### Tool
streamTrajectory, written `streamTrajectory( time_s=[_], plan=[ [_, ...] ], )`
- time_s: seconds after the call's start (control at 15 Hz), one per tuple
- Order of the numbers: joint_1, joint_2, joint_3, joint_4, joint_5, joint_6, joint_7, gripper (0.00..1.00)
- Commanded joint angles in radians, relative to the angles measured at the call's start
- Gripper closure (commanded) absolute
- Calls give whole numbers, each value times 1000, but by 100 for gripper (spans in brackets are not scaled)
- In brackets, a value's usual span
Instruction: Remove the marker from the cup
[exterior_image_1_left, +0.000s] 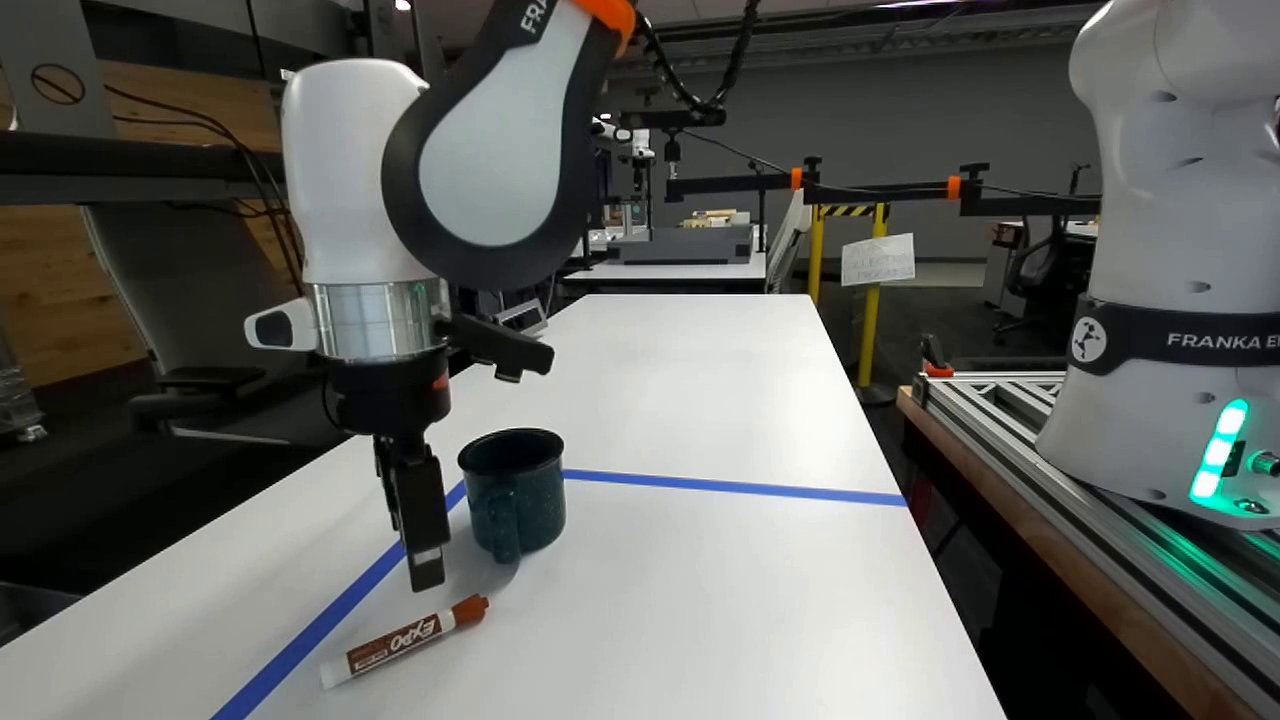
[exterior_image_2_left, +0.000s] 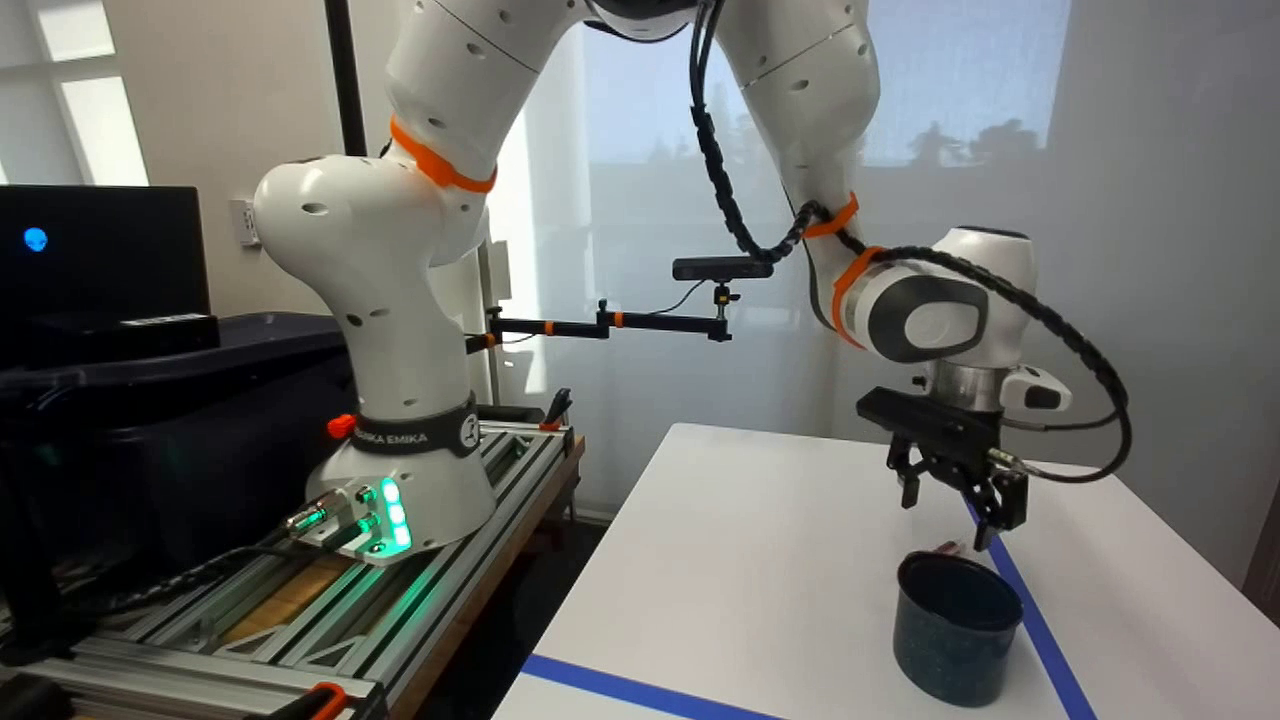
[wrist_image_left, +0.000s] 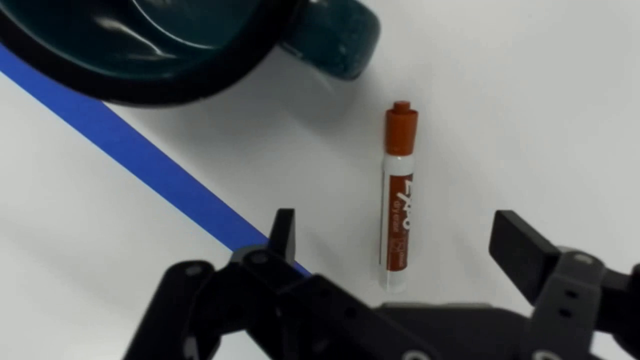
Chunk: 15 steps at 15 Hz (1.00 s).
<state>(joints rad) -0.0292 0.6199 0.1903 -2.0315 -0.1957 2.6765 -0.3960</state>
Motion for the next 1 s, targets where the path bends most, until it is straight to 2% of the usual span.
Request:
streamTrajectory(
  time_s=[0.0,0.2,0.53,0.93],
  plan=[
    [40,-141,-33,-36,46,-182,108,0],
    [97,-215,-88,-29,28,-331,274,0],
    [152,-255,-128,7,27,-542,518,0],
    [147,-227,-140,104,119,-834,686,0]
  ],
)
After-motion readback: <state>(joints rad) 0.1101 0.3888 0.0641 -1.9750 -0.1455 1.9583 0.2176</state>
